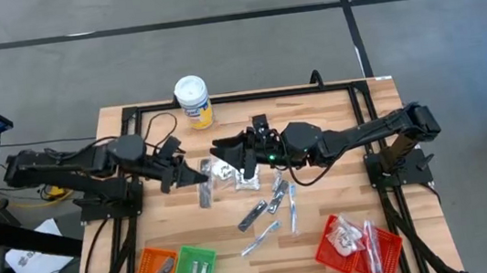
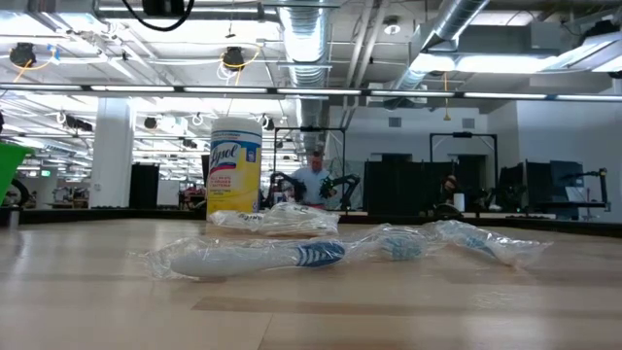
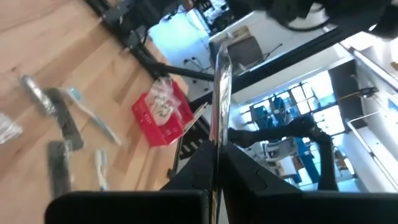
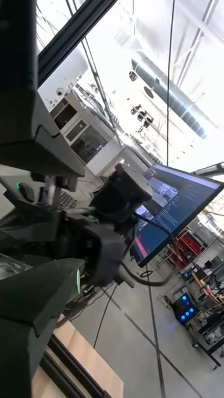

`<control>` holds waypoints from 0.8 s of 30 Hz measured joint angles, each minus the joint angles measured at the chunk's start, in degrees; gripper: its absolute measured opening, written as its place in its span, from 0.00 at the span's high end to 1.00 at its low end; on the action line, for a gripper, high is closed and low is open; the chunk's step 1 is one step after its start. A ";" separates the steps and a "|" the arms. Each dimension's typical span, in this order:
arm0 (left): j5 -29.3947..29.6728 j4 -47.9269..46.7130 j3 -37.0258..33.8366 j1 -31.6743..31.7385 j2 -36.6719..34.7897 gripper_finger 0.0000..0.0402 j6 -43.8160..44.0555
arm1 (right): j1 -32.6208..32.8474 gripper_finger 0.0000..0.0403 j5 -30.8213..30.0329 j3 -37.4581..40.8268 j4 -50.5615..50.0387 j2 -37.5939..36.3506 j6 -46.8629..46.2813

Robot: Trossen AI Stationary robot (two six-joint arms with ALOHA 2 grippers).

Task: Pick & Place Travel size toiletries
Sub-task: Put the black comb into the orange basket

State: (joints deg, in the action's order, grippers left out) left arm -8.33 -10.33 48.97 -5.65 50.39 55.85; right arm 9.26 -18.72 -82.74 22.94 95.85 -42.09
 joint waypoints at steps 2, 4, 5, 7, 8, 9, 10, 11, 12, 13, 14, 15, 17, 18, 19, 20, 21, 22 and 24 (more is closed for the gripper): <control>1.13 -1.58 0.00 -1.24 -0.02 0.99 0.30 | 0.00 0.46 0.00 0.00 -0.07 0.00 0.00; 2.30 -3.24 0.00 -2.52 0.00 0.99 1.27 | 0.00 0.46 0.00 0.00 -0.15 0.00 0.00; 2.73 -4.18 0.00 -3.18 -0.01 0.99 1.81 | 0.00 0.46 -0.02 0.00 -0.15 0.00 0.00; 3.80 -6.17 0.00 -4.68 0.00 0.99 3.00 | 0.00 0.46 0.00 0.00 -0.19 0.00 0.01; 4.43 -7.43 0.00 -5.56 0.00 0.99 3.53 | 0.00 0.46 0.00 0.00 -0.20 0.00 0.00; 5.11 -8.63 0.00 -6.42 0.00 0.99 4.40 | 0.00 0.46 0.00 0.00 -0.19 0.00 0.00; 5.55 -9.61 0.00 -7.28 0.00 0.99 4.82 | 0.00 0.46 0.00 0.00 -0.18 0.00 0.00; 6.17 -10.82 0.00 -8.18 0.00 0.99 5.68 | 0.00 0.46 0.00 0.00 -0.17 0.00 0.01; 6.88 -12.11 0.00 -9.05 0.00 0.99 6.23 | 0.00 0.46 0.00 0.00 -0.18 0.00 0.00; 7.44 -13.18 0.00 -9.98 0.00 0.99 7.19 | 0.01 0.46 0.00 0.00 -0.20 0.00 0.00; 8.18 -14.28 0.00 -11.03 0.00 0.99 7.82 | 0.09 0.46 0.10 0.00 -0.20 0.00 0.00; 8.90 -15.31 0.00 -12.04 0.00 0.99 8.91 | 0.11 0.46 0.36 0.00 -0.17 0.00 0.00; 10.18 -17.13 0.00 -14.11 0.00 0.99 10.66 | 0.13 0.46 0.62 0.00 -0.20 0.00 0.00; 11.01 -18.04 0.00 -15.21 0.00 0.99 11.55 | 0.17 0.46 0.72 0.00 -0.22 0.00 0.00; 11.73 -18.89 0.00 -16.22 0.00 0.99 12.37 | 0.30 0.46 0.72 0.00 -0.22 0.00 0.00; 12.67 -19.65 0.00 -17.19 0.00 0.99 13.43 | 0.42 0.46 0.72 0.00 -0.20 0.00 0.00; 13.38 -20.50 0.00 -18.14 0.01 0.99 14.39 | 0.46 0.46 0.72 0.00 -0.20 0.00 0.00; 14.24 -21.51 0.00 -19.12 0.14 0.99 15.39 | 0.48 0.46 0.75 -0.01 -0.20 0.00 0.00; 16.00 -22.76 0.00 -21.26 0.80 0.99 18.40 | 0.84 0.46 0.81 0.00 -0.22 0.00 0.00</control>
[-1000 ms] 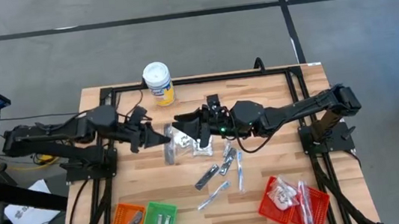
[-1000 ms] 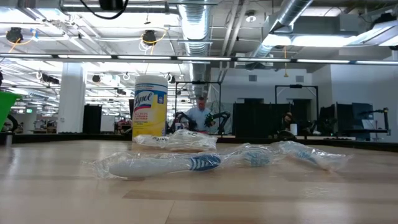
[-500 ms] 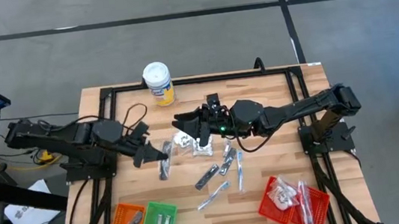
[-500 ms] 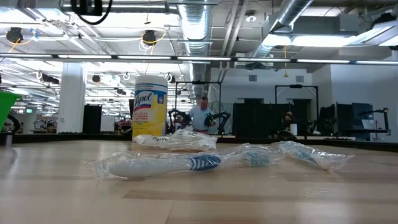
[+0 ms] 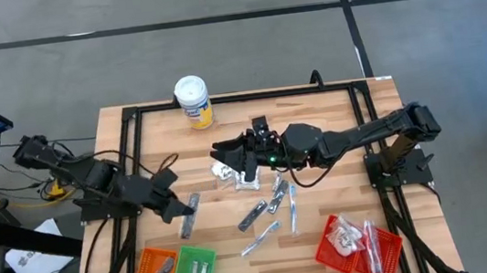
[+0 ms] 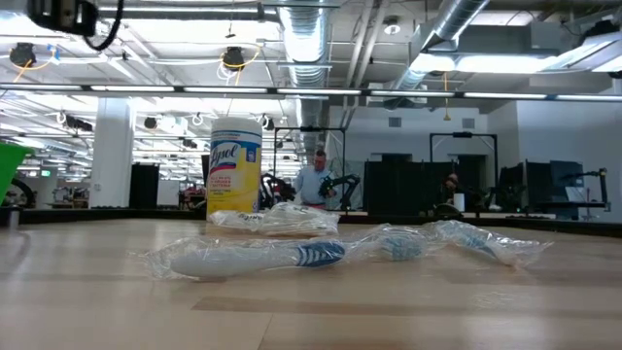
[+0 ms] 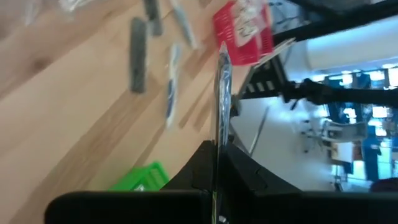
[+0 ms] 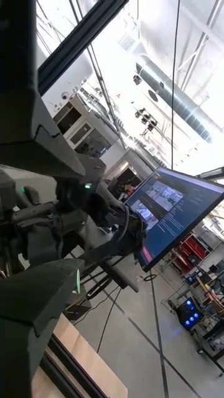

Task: Pick & Place Travel size toiletries
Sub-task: Put the black comb into the orange basket

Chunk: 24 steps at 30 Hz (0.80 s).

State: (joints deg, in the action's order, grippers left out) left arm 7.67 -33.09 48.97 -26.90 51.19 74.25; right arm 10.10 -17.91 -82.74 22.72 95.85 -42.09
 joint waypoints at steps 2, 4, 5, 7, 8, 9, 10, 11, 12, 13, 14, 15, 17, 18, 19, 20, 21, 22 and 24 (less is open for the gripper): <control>1.45 -1.40 0.00 -2.58 0.76 0.99 3.25 | 0.10 0.46 0.02 0.00 0.00 0.00 0.00; 2.61 -1.62 0.01 -5.17 2.25 0.99 6.73 | 0.39 0.46 0.72 0.00 -0.07 0.00 0.00; 3.16 -1.91 0.02 -6.44 3.13 0.99 8.45 | 0.43 0.46 1.70 0.00 -0.13 0.00 0.00; 4.15 -1.87 0.02 -8.76 5.13 0.99 12.23 | 0.34 0.46 4.44 0.00 -0.25 0.00 0.00; 4.26 -1.94 0.02 -9.88 6.18 0.99 14.41 | 0.34 0.46 6.08 0.00 -0.30 0.00 -0.02; 4.23 -2.04 0.02 -11.00 7.22 0.99 16.57 | 0.34 0.46 7.93 0.00 -0.28 0.00 -0.09; 3.92 -2.04 0.02 -12.10 8.10 0.99 18.96 | 0.34 0.46 9.88 0.00 -0.26 0.00 -0.53; 3.78 -1.97 0.02 -13.17 8.92 0.99 21.07 | 0.34 0.46 11.88 0.00 -0.26 0.00 -1.35; 3.29 -1.97 0.02 -14.29 9.72 0.99 23.22 | 0.34 0.46 14.12 0.00 -0.28 0.00 -2.16; 3.04 -2.04 0.02 -15.71 10.44 0.99 25.01 | 0.34 0.46 16.56 0.00 -0.30 0.00 -2.89; 2.97 -2.04 0.02 -17.15 11.13 0.99 26.80 | 0.34 0.46 18.90 0.00 -0.40 0.00 -2.97; 2.89 -2.02 0.02 -18.63 11.73 0.99 28.75 | 0.34 0.45 21.06 0.00 -0.56 0.00 -2.92; 2.74 -2.02 0.02 -21.50 13.11 0.99 32.94 | 0.34 0.46 24.15 0.00 -1.54 0.00 -2.92; 2.51 -2.07 0.02 -22.95 13.72 0.99 35.16 | 0.34 0.46 25.00 0.00 -2.20 0.00 -3.68; 2.30 -2.09 0.02 -24.40 14.30 0.99 37.40 | 0.34 0.46 25.84 0.00 -2.52 0.00 -4.66; 1.56 -2.05 0.02 -25.69 14.83 0.99 39.37 | 0.34 0.46 26.75 0.00 -2.66 0.02 -5.31; 0.59 -2.05 0.02 -26.91 15.47 0.99 41.14 | 0.34 0.46 27.75 0.00 -2.64 0.02 -5.39; -0.48 -2.11 0.02 -27.96 16.17 0.99 42.46 | 0.34 0.46 28.83 0.00 -2.59 0.02 -5.28; -3.31 -2.44 0.02 -29.83 17.46 0.99 44.46 | 0.32 0.46 29.91 0.00 -2.59 0.02 -4.70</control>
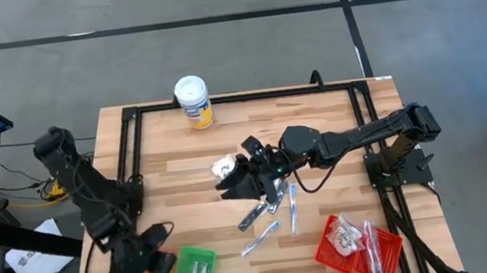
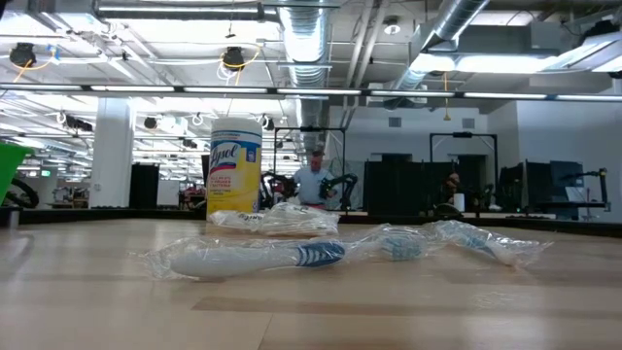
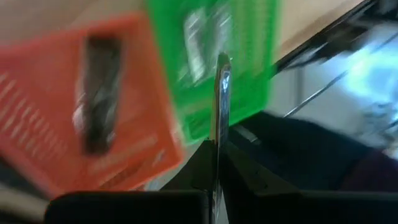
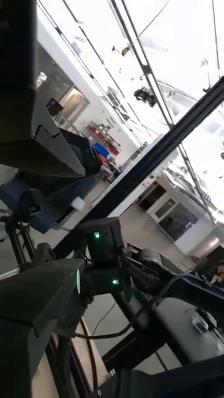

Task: Pick & Place Travel size toiletries
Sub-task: Put the black comb into the orange basket

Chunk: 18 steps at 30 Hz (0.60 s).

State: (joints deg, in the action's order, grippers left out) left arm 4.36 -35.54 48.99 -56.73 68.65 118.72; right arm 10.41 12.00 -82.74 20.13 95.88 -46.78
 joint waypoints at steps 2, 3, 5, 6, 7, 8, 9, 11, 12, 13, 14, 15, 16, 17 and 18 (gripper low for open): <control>-3.81 -0.83 0.00 -1.54 1.43 0.99 0.76 | 0.02 0.46 0.17 0.00 -0.01 0.00 0.02; -5.95 -1.52 0.00 -2.12 2.24 0.99 1.05 | 0.02 0.46 0.19 0.00 -0.01 0.00 0.04; -10.10 -3.31 0.00 -2.91 3.71 0.99 1.24 | 0.11 0.46 0.39 0.00 -0.01 0.00 0.07; -11.51 -4.09 0.00 -3.32 4.39 0.99 1.22 | 0.11 0.46 0.63 0.00 -0.03 0.00 0.21; -12.23 -5.05 0.00 -3.73 4.91 0.99 1.13 | 0.11 0.46 1.03 0.00 -0.02 0.00 0.24; -12.46 -5.91 0.00 -4.08 5.35 0.99 0.66 | 0.08 0.46 1.39 0.00 -0.01 0.00 0.24; -12.47 -6.14 0.00 -4.17 5.70 0.99 -0.22 | 0.07 0.46 1.53 0.00 -0.01 0.00 0.24; -12.58 -5.99 0.00 -4.10 6.25 0.99 -2.32 | 0.07 0.46 1.54 0.00 -0.03 0.00 0.25; -12.38 -6.21 0.00 -4.11 6.41 0.99 -3.28 | 0.07 0.46 1.54 0.00 -0.03 0.00 0.24; -12.26 -6.22 0.00 -4.06 6.54 0.99 -4.38 | 0.07 0.46 1.56 0.00 -0.01 0.00 0.26; -11.76 -6.42 0.00 -3.98 6.84 0.99 -5.36 | 0.07 0.46 1.54 0.00 -0.01 0.00 0.25; -10.99 -6.88 0.00 -3.98 7.16 0.99 -6.29 | 0.07 0.46 1.56 0.00 -0.01 0.00 0.24; -10.32 -7.61 0.00 -3.97 7.52 0.99 -7.15 | 0.07 0.46 1.56 0.00 -0.03 0.00 0.24; -9.69 -8.42 0.00 -3.96 7.89 0.99 -7.66 | 0.07 0.46 1.55 0.00 -0.01 0.00 0.25; -9.62 -9.19 0.00 -3.96 8.33 0.99 -8.41 | 0.07 0.46 1.54 0.00 -0.01 0.00 0.25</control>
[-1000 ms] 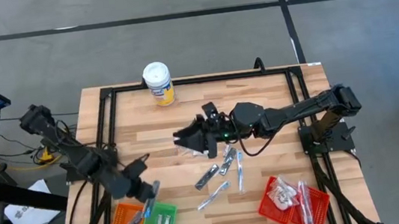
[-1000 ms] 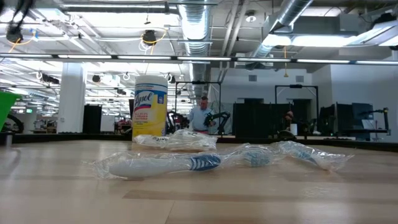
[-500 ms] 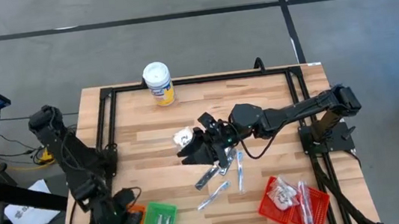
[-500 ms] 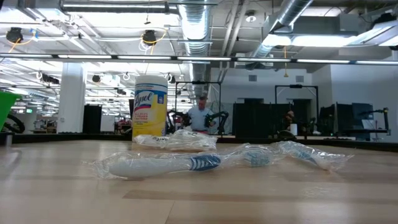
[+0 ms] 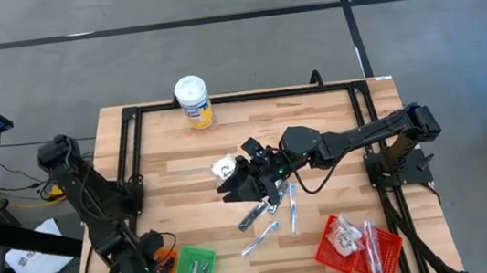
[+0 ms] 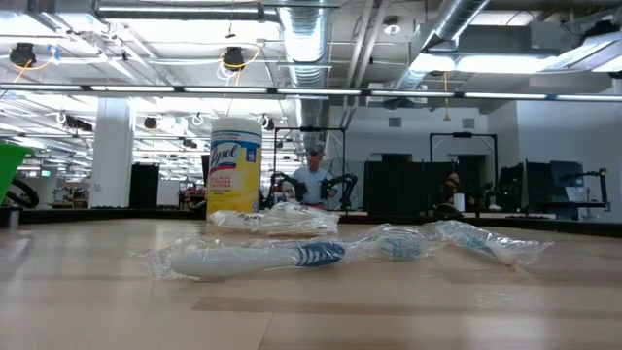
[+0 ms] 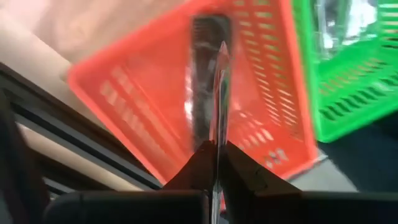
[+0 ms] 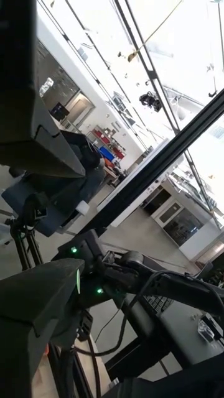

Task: Pick & Place Travel size toiletries
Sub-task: Put the black comb into the orange basket

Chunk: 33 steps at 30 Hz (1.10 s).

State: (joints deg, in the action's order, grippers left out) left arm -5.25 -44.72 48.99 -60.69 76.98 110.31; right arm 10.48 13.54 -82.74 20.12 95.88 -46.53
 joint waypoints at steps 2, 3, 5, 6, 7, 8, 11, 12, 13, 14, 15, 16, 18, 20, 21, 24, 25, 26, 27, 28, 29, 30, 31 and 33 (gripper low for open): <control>0.06 -0.97 0.00 0.00 0.84 0.99 -1.65 | -0.03 0.46 0.00 0.00 -0.01 0.00 0.00; 0.08 -1.23 0.00 0.00 1.20 0.99 -2.11 | -0.04 0.46 0.00 0.00 -0.02 0.00 -0.01; 0.09 -1.35 0.00 0.00 1.73 0.99 -2.39 | -0.04 0.46 0.00 0.00 -0.01 0.00 0.00; 0.09 -1.33 0.00 0.00 1.83 0.99 -2.48 | -0.04 0.46 0.00 0.00 -0.07 0.00 -0.01; 0.09 -1.30 0.00 0.00 1.85 0.99 -2.53 | -0.04 0.46 0.00 0.00 -0.26 0.00 0.01; 0.22 -1.29 0.00 0.00 1.85 0.99 -2.60 | -0.04 0.46 0.00 0.00 -0.45 0.00 -0.01; 0.62 -0.72 0.00 0.04 1.85 0.99 -3.59 | -0.04 0.46 0.00 0.00 -1.01 0.00 0.01; 0.73 -0.70 0.00 0.18 1.85 0.99 -3.66 | -0.05 0.46 0.00 0.00 -1.22 0.00 0.01; 0.74 -0.65 0.00 0.44 1.85 0.99 -3.76 | -0.07 0.46 -0.01 0.00 -1.54 0.00 0.01; 0.74 -0.42 0.00 0.67 1.85 0.99 -3.85 | -0.05 0.46 0.00 0.00 -1.83 0.00 0.01; 0.74 -0.20 0.00 0.87 1.85 0.99 -4.06 | -0.04 0.46 0.00 0.00 -1.96 0.00 0.01; 0.74 -0.03 0.00 1.07 1.85 0.99 -4.53 | -0.04 0.46 -0.02 0.00 -2.06 0.00 0.01; 0.85 0.71 0.00 1.59 1.85 0.99 -5.38 | -0.04 0.46 -0.01 0.00 -2.08 0.00 0.06; 0.96 0.95 0.00 2.36 1.85 0.99 -6.46 | -0.04 0.46 -0.02 -0.01 -2.11 0.00 0.38; 0.93 1.15 0.00 2.72 1.85 0.99 -7.09 | -0.04 0.46 -0.02 0.00 -2.12 0.00 0.44; 0.74 1.22 0.00 3.38 1.85 0.99 -8.10 | -0.04 0.46 -0.02 0.00 -2.12 0.00 0.45; 0.74 1.30 0.00 3.49 1.85 0.98 -8.12 | -0.04 0.46 -0.02 0.00 -2.12 0.00 0.45; 0.69 1.40 0.00 3.59 1.85 0.98 -8.14 | -0.04 0.46 0.00 0.00 -2.12 0.00 0.45; 0.63 1.43 0.00 3.61 1.85 0.98 -8.36 | -0.04 0.46 -0.02 0.00 -2.12 0.00 0.45; 0.52 1.55 0.00 3.61 1.85 0.98 -8.40 | -0.04 0.46 -0.02 0.00 -2.12 0.00 0.45; 0.49 1.66 0.00 3.61 1.85 0.98 -8.43 | -0.04 0.46 -0.02 0.00 -2.12 0.00 0.45; 0.48 1.67 0.00 3.61 1.85 0.98 -8.46 | -0.04 0.46 -0.02 0.00 -2.12 0.00 0.45; 0.48 1.71 0.00 3.61 1.85 0.98 -8.49 | -0.04 0.46 -0.02 0.00 -2.12 0.00 0.45; 0.48 1.85 0.00 3.56 1.85 0.97 -8.51 | -0.07 0.46 -0.02 0.00 -2.12 0.00 0.45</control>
State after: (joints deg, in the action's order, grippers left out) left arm -4.78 -42.87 48.99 -57.12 78.83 101.80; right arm 10.41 13.52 -82.74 18.00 95.88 -46.09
